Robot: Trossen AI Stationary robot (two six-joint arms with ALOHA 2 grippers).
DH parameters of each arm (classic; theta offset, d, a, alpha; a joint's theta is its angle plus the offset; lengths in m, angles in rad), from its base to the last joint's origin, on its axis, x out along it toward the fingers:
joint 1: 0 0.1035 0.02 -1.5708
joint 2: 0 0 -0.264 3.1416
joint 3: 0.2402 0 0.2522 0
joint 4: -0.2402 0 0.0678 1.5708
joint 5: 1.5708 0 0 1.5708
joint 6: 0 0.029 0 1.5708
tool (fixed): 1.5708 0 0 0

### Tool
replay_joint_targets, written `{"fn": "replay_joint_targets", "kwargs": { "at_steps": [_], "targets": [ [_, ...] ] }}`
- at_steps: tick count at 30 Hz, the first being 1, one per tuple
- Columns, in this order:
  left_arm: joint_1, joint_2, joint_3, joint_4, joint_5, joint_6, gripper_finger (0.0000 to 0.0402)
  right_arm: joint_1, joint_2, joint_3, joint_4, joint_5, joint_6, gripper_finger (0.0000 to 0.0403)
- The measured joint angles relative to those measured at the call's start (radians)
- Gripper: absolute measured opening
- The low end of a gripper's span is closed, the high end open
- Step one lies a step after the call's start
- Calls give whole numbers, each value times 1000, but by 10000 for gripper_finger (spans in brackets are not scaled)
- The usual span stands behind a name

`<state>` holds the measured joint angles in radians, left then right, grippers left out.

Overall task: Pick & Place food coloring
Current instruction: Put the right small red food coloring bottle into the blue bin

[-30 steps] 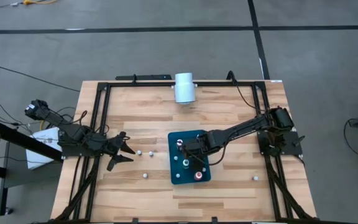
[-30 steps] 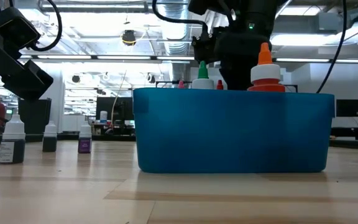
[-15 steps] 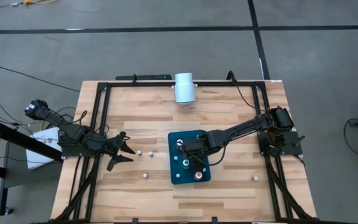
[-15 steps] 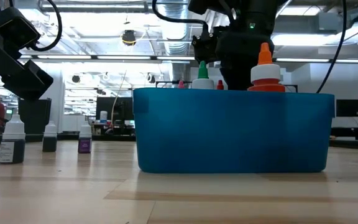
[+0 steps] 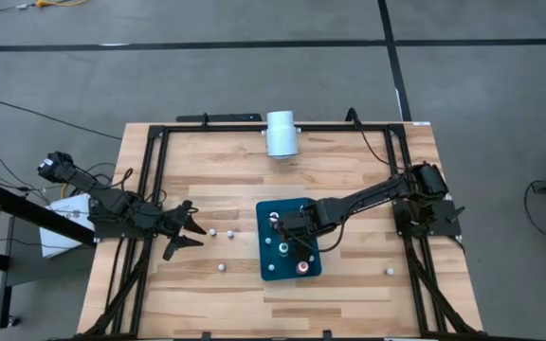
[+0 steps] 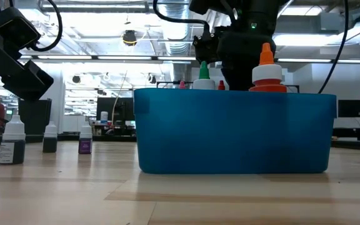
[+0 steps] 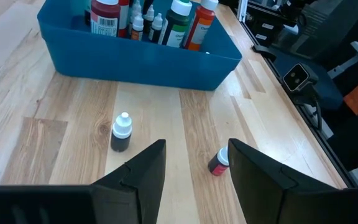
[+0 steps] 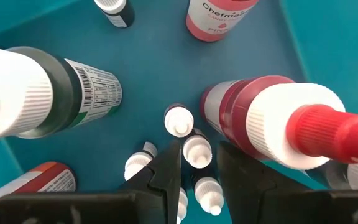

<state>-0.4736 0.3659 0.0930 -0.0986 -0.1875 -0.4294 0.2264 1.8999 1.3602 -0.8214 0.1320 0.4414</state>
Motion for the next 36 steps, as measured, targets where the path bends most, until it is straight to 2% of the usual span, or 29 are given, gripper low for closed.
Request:
{"fn": "replay_joint_targets", "kwargs": {
  "at_steps": [12, 23, 30, 36],
  "targets": [
    [0, 0, 0, 0, 0, 0, 165, 0, -29, 15, -34, -9, 3, 96],
    [0, 0, 0, 0, 0, 0, 165, 35, -107, 187, -276, 0, 15, 95],
    [0, 0, 0, 0, 4, 2, 165, 123, -244, 198, -400, 84, 181, 95],
    [0, 0, 0, 0, 5, 3, 165, 244, -354, 198, -500, 188, 358, 95]
  ]
}}
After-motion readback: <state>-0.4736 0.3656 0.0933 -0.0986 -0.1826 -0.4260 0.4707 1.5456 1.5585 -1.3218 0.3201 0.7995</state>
